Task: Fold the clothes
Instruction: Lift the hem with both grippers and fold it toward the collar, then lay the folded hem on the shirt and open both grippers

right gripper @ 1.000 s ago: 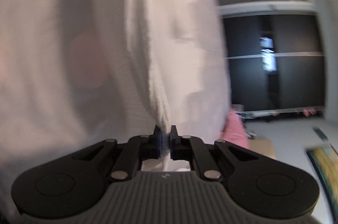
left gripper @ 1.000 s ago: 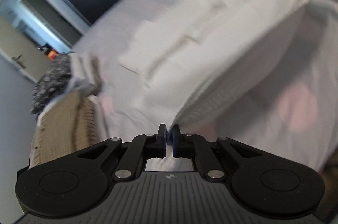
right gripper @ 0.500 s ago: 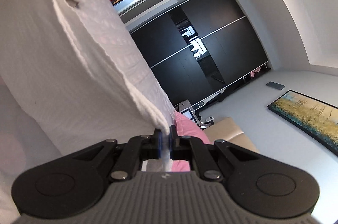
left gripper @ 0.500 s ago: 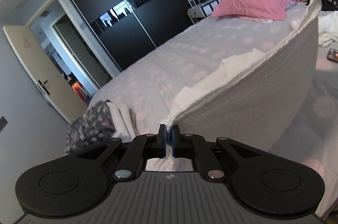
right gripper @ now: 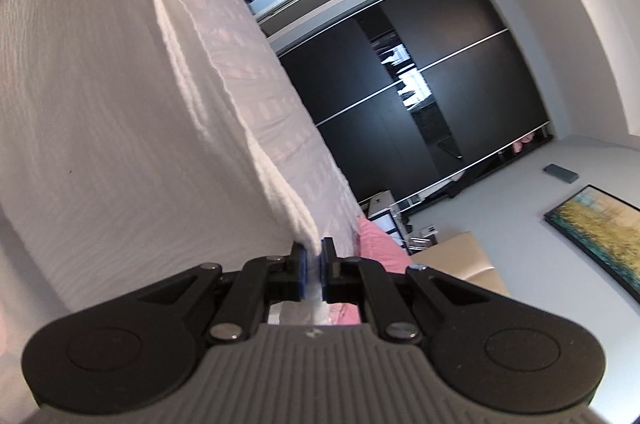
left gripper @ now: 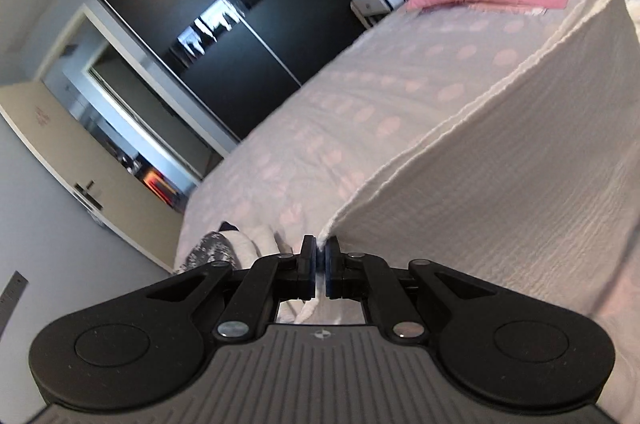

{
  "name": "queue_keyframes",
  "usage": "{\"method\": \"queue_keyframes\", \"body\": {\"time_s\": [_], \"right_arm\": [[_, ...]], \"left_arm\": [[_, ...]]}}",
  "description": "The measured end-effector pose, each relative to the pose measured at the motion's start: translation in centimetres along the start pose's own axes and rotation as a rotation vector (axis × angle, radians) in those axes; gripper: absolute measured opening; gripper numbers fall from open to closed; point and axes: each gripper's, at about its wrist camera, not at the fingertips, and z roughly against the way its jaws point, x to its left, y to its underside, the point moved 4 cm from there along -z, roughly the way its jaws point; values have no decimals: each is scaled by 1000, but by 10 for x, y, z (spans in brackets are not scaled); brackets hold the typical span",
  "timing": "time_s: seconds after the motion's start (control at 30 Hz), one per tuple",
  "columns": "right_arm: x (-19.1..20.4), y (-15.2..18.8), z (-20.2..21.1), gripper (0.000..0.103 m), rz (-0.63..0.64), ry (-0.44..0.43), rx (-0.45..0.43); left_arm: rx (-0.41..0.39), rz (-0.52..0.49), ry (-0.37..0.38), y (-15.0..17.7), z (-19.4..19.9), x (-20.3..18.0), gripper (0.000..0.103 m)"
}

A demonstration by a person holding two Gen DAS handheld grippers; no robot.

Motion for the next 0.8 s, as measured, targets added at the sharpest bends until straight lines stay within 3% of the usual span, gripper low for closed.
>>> {"method": "queue_keyframes", "body": {"time_s": [0.23, 0.5, 0.8], "right_arm": [[-3, -24, -87, 8, 3, -71, 33], [12, -37, -204, 8, -49, -189, 129], [70, -11, -304, 8, -202, -351, 279]], "left_arm": [[88, -13, 34, -20, -84, 14, 2], [226, 7, 97, -14, -196, 16, 2], [335, 64, 201, 10, -293, -21, 2]]}}
